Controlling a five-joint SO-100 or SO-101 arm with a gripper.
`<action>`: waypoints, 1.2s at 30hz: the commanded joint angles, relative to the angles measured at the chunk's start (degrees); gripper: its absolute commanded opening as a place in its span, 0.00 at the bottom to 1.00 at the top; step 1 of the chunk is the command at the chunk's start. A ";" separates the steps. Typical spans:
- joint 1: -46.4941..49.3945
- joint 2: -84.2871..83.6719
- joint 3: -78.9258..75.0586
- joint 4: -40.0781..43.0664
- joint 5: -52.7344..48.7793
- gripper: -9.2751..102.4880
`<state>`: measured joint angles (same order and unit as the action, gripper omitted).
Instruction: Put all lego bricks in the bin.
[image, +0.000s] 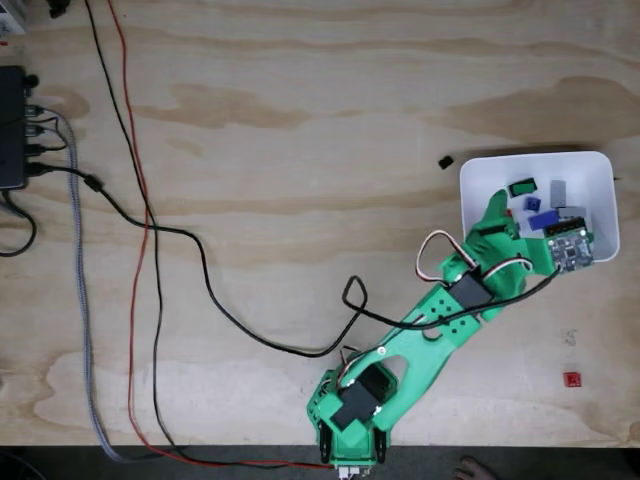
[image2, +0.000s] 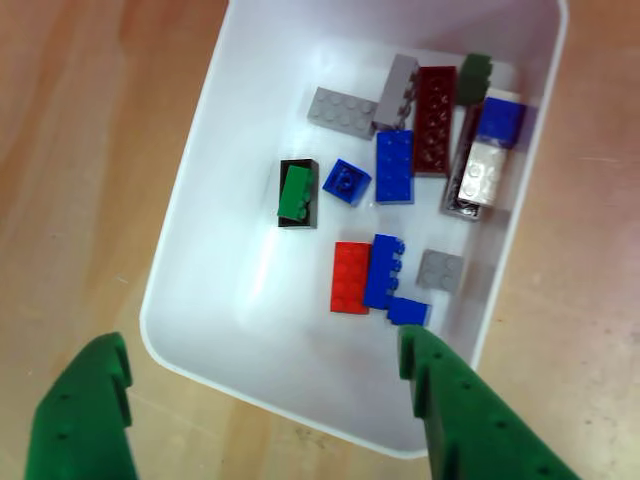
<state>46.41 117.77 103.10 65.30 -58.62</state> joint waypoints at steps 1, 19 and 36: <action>12.66 10.28 10.46 -5.71 -6.24 0.33; 39.99 -17.23 21.62 -39.02 -22.15 0.31; 36.47 -24.26 20.92 -46.93 -27.16 0.23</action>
<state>85.25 92.46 126.21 21.53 -85.96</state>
